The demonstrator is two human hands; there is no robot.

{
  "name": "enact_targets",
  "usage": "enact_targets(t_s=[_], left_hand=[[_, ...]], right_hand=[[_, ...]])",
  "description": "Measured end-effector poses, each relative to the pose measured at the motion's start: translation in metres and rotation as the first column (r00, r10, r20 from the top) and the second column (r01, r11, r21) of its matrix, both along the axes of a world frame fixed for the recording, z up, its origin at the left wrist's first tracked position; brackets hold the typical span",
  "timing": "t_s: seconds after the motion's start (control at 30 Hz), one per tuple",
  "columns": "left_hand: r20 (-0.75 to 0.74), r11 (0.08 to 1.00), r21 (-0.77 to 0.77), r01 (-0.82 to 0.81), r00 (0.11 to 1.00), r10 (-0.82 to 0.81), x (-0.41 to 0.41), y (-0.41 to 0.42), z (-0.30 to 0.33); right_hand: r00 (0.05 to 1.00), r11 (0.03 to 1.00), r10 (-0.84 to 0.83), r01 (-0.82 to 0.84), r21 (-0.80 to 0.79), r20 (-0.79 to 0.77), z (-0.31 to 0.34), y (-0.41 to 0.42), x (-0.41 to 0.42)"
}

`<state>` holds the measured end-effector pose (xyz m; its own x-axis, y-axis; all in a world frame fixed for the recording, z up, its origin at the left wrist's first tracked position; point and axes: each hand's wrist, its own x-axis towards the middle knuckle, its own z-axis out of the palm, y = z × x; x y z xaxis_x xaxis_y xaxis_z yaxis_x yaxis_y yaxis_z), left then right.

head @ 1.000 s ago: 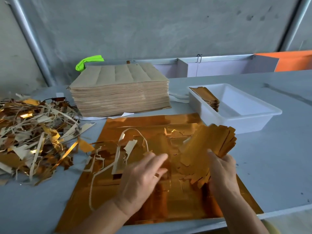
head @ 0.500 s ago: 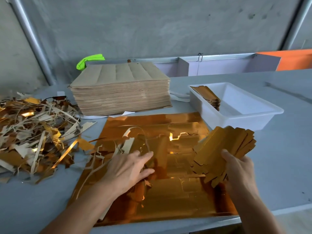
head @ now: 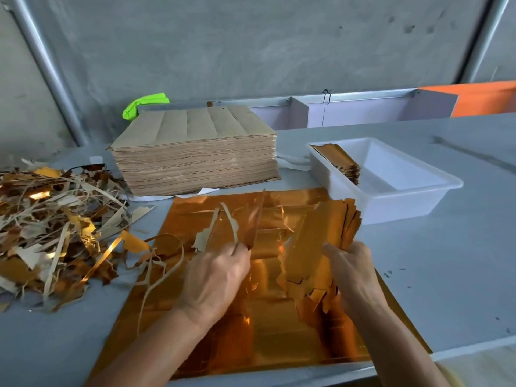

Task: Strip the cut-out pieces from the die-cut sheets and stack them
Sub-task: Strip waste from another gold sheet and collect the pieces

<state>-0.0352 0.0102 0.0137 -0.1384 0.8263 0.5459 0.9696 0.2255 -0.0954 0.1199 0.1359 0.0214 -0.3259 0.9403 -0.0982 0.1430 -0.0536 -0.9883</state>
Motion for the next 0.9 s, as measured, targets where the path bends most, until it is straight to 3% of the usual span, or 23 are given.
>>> enact_targets(t_s=[0.1,0.27,0.4,0.5,0.6,0.77,0.9], left_hand=[[-0.113,0.978,0.164,0.128,0.987,-0.11,0.015,0.005,0.004],[-0.221,0.98,0.059,0.19,0.96,-0.173,0.032,0.009,-0.003],[-0.272,0.98,0.046,0.194,0.946,-0.174,0.037,0.012,-0.005],[-0.307,0.975,0.06,0.214,0.933,-0.186,0.041,0.014,-0.003],[-0.272,0.975,0.05,0.216,0.942,-0.195,0.046,0.015,0.001],[0.013,0.995,-0.008,0.099,0.995,-0.099,0.045,0.011,0.008],[-0.006,0.996,-0.085,0.034,0.999,-0.034,0.038,0.009,0.009]], right_hand=[[0.997,0.997,0.076,-0.076,0.033,0.0,0.004,-0.004,-0.007],[0.983,0.992,0.12,-0.126,-0.031,-0.142,0.006,-0.013,-0.008],[0.982,0.996,0.09,-0.093,-0.011,-0.166,0.005,-0.016,-0.004],[0.979,0.989,0.116,-0.098,0.113,-0.17,0.006,-0.019,-0.002],[0.988,0.952,0.143,-0.119,0.282,-0.066,0.007,-0.021,-0.001],[0.995,0.974,0.062,-0.076,0.214,0.073,0.0,-0.01,0.0],[0.994,0.977,0.06,-0.077,0.201,0.088,0.004,-0.002,-0.001]])
